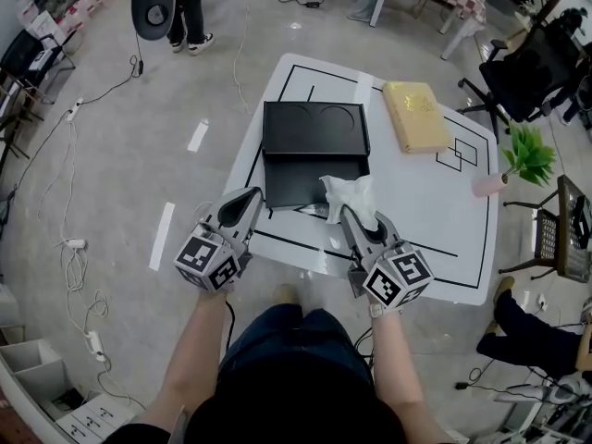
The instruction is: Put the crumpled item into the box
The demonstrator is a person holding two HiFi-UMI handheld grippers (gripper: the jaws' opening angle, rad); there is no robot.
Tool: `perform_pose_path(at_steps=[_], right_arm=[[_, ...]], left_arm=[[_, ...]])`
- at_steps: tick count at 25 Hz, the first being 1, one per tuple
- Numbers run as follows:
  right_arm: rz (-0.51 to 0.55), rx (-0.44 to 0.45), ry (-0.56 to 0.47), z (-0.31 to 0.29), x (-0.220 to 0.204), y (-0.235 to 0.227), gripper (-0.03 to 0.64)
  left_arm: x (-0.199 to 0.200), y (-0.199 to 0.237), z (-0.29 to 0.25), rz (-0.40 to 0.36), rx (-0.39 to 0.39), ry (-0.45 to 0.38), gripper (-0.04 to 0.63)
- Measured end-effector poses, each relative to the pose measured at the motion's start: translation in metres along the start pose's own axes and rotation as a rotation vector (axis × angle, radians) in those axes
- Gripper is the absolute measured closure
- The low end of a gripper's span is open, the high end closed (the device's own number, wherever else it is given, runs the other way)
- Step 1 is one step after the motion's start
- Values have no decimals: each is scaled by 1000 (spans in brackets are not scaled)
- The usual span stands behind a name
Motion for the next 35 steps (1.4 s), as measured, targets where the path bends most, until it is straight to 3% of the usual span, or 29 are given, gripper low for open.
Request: perform_pose_path(at_steps=[10,23,35], right_arm=[[92,-10,47,-32,9,-5,558],[170,-9,157,-84,5,-10,558],[285,2,338,-112,-6,-2,557]], left_arm=[[-2,6,-11,-14,15,-5,594],[-1,36,-21,-24,96,13,594],[-9,48,-36,-13,86,13,594]])
Point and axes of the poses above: the fingertips, and each gripper's own axes: z backward along the fingers, y to its left, x out of its top, the point moved 8 cm from there along z, backward along the fingers, and after that the axes turned 5 degrees about z, right-handed, at the moved point
